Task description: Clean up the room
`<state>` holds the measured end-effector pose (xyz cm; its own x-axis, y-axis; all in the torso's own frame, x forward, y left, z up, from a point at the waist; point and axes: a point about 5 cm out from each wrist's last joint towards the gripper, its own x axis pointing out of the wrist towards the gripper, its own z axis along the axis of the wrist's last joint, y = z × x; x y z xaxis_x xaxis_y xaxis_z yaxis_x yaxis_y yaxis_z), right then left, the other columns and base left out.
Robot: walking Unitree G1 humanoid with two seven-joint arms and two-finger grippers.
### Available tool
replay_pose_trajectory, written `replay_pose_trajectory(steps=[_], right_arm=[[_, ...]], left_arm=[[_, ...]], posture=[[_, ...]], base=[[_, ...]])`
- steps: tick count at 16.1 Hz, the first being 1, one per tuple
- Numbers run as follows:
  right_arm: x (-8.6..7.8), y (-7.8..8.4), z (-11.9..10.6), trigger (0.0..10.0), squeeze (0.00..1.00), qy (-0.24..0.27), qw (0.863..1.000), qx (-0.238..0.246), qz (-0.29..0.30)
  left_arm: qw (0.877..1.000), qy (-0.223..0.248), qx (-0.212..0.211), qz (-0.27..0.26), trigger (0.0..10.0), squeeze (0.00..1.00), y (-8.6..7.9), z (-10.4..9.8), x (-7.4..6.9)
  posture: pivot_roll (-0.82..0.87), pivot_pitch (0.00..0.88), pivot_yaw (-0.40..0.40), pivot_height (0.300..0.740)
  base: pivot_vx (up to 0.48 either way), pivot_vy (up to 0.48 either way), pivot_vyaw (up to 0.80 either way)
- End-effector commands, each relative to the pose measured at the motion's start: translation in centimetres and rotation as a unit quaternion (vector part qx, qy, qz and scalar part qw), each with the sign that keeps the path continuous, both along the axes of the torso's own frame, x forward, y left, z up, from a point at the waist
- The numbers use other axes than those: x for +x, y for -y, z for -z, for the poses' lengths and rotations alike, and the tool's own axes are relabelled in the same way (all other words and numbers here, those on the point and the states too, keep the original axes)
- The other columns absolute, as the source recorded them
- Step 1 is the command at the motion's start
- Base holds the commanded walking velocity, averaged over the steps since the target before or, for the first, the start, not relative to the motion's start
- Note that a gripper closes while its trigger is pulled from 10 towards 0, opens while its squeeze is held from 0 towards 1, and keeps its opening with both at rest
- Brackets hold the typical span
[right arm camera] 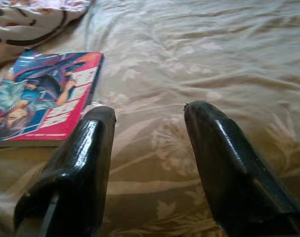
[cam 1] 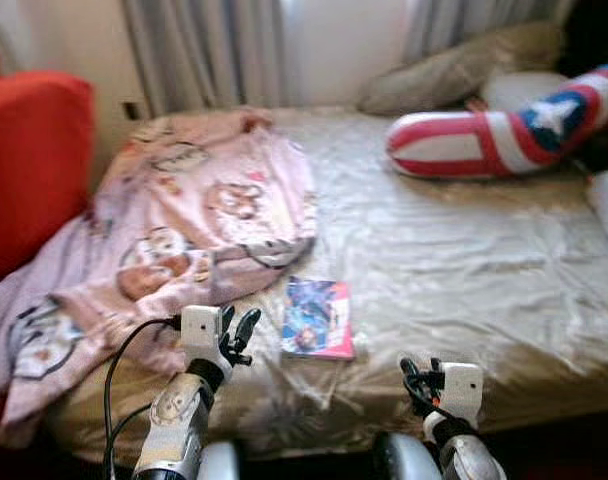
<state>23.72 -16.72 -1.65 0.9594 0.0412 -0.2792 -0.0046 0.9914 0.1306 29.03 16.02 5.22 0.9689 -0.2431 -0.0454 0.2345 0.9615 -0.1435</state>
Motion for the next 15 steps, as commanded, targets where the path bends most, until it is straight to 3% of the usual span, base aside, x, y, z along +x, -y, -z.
replay_pose_trajectory(steps=[1,3,5,10,14,15], right_arm=[[0.4,-0.2,-0.4,10.0,0.00,0.010,1.000,-0.001,-0.005],[0.5,-0.4,-0.6,10.0,0.00,0.016,1.000,0.000,-0.013],[0.6,-0.8,-0.7,10.0,0.00,0.019,0.999,-0.003,-0.026],[0.9,-0.6,-0.5,10.0,0.00,0.005,1.000,0.003,-0.010],[2.4,0.0,-0.4,10.0,0.00,-0.033,0.999,-0.031,-0.014],[3.6,0.3,-1.0,10.0,0.00,-0.034,0.999,-0.019,-0.012]], left_arm=[[1.000,0.004,0.006,0.004,10.0,0.00,0.0,-0.4,0.3],[1.000,0.004,0.005,0.004,10.0,0.00,0.0,-0.4,0.3],[1.000,0.004,0.006,0.005,10.0,0.00,0.0,-0.4,0.3],[1.000,0.004,0.006,0.007,10.0,0.00,0.1,-0.5,0.3],[1.000,0.010,0.007,0.023,10.0,0.00,0.9,-0.8,0.4],[1.000,0.014,0.004,0.028,10.0,0.00,1.2,-1.2,0.5]], posture=[[-0.03,0.000,-0.006,0.587],[-0.03,0.000,-0.005,0.587],[-0.03,0.000,-0.004,0.587],[-0.03,0.000,-0.003,0.587],[-0.02,0.029,0.008,0.587],[0.00,0.044,0.015,0.587]], base=[[0.000,0.000,0.00],[0.000,0.000,0.00],[0.240,0.000,0.80],[0.247,0.000,0.00],[0.060,0.000,0.00],[0.000,0.000,0.00]])
